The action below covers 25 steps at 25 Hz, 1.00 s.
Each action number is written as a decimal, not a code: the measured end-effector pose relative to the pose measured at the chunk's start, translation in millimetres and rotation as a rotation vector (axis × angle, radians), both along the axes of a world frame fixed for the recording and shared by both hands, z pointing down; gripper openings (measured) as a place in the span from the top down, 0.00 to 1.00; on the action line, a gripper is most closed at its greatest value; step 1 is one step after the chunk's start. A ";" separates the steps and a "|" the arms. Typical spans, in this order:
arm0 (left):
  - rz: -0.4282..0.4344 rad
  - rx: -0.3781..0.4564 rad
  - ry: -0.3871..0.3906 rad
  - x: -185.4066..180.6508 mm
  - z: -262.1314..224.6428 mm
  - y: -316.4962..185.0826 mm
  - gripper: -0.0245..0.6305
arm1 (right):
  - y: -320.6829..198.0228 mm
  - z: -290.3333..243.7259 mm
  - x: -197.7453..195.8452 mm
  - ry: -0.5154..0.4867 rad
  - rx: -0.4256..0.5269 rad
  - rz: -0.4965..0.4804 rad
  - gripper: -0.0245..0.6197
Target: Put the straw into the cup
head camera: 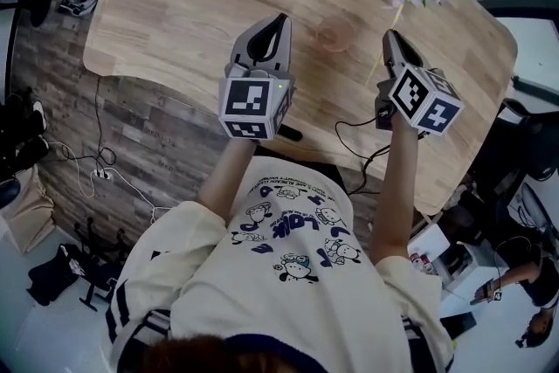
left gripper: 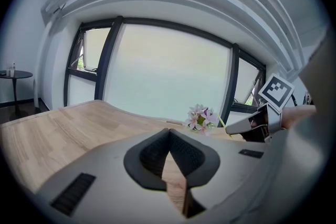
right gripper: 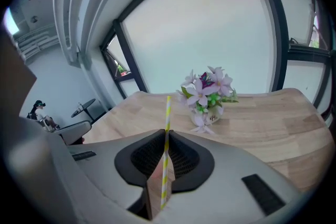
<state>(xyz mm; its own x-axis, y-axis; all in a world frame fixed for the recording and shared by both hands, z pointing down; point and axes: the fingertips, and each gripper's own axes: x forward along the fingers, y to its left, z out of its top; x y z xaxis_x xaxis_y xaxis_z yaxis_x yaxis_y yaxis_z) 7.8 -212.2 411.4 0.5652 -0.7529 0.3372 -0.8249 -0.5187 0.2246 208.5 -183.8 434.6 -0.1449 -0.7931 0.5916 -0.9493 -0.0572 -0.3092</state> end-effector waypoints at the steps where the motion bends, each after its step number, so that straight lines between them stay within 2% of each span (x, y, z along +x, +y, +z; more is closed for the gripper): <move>1: -0.004 0.007 0.002 -1.4 -3.4 0.6 0.92 | -2.4 -5.5 -2.6 0.001 0.018 -0.004 0.93; 9: -0.041 0.056 0.012 -11.0 -25.5 -4.8 0.91 | -28.1 -55.4 -17.0 0.025 0.217 -0.006 0.93; 15: -0.054 0.089 0.018 -13.4 -37.5 -8.8 0.91 | -41.7 -86.6 -36.3 -0.013 0.380 -0.044 0.93; 20: -0.058 0.095 0.007 -13.4 -38.4 -9.8 0.92 | -46.4 -95.6 -49.5 -0.016 0.507 -0.055 0.93; 25: -0.066 0.098 0.010 -15.0 -39.7 -8.9 0.91 | -41.8 -91.9 -57.7 -0.046 0.593 -0.051 0.93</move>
<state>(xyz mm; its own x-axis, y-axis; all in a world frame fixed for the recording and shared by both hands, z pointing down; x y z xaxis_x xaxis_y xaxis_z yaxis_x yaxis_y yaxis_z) -7.2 -221.1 371.7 0.5165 -0.8174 0.2552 -0.8559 -0.4835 0.1837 150.8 -225.6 342.7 -0.2061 -0.9776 0.0424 -0.9312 0.1826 -0.3155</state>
